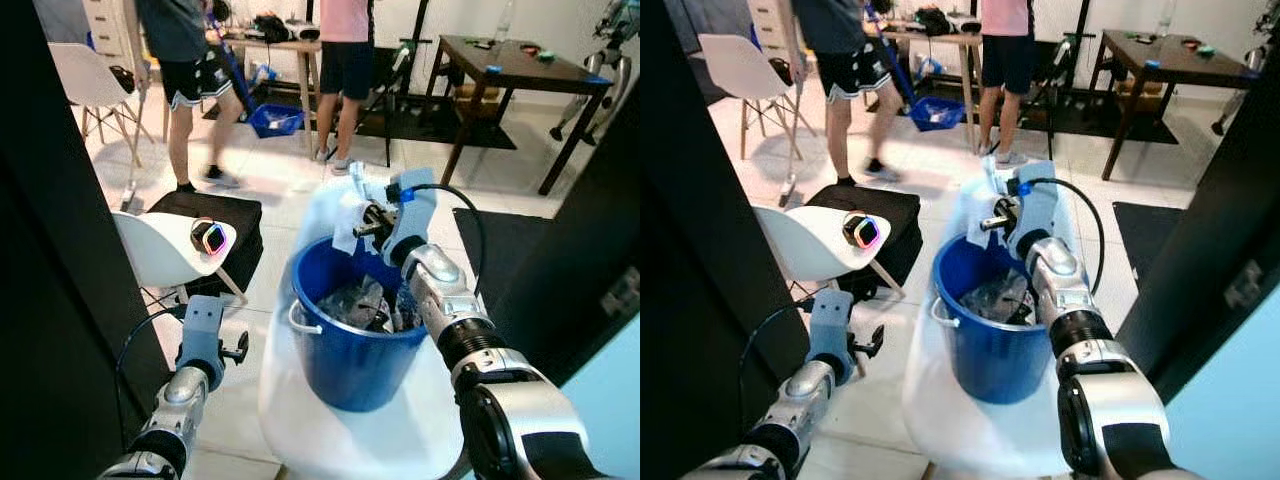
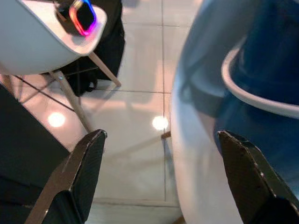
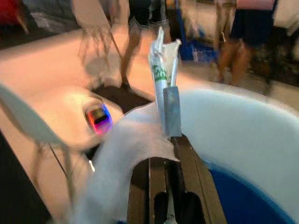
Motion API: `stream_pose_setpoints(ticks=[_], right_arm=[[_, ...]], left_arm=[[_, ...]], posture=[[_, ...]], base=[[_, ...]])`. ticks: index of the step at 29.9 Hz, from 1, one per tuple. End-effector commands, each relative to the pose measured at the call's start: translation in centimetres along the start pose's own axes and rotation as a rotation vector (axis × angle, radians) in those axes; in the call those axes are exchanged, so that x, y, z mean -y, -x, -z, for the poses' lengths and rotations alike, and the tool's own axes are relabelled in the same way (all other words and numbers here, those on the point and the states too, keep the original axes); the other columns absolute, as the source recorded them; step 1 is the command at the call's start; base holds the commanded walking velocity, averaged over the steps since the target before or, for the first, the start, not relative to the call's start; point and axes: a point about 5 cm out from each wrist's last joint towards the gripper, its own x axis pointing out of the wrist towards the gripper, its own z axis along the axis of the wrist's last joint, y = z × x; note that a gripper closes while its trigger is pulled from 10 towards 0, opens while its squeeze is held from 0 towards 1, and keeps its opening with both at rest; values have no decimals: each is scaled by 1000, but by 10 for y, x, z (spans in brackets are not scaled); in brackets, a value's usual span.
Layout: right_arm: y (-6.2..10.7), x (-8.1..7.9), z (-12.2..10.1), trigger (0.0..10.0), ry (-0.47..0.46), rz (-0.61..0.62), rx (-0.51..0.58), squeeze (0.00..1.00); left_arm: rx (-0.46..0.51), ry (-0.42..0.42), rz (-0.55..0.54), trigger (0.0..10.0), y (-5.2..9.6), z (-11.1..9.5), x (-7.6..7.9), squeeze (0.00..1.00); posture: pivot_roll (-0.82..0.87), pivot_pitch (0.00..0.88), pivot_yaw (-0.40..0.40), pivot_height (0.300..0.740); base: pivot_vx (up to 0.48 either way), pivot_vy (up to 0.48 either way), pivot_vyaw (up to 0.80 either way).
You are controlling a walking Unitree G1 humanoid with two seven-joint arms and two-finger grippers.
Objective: Clean up the room
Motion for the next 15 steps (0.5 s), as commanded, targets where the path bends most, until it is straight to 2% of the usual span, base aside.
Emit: stream_pose_setpoints(ticks=[1,8,11,15], right_arm=[[6,7,19,10000,30,24,-115,0],[7,-6,30,10000,53,-58,-174,0],[10,-11,50,10000,151,-37,-322,0],[13,-10,60,10000,172,-7,-390,0]], left_arm=[[-27,7,0,10000,0,4,3,0],[-31,4,-7,10000,0,4,2,0],[-33,2,-7,10000,0,4,2,0],[-29,-2,-4,10000,0,4,2,0]], posture=[[15,0,-65,740],[15,0,-63,740],[21,0,-64,740],[23,0,-65,740]], base=[[0,0,0],[0,0,0],[0,0,0],[0,0,0]])
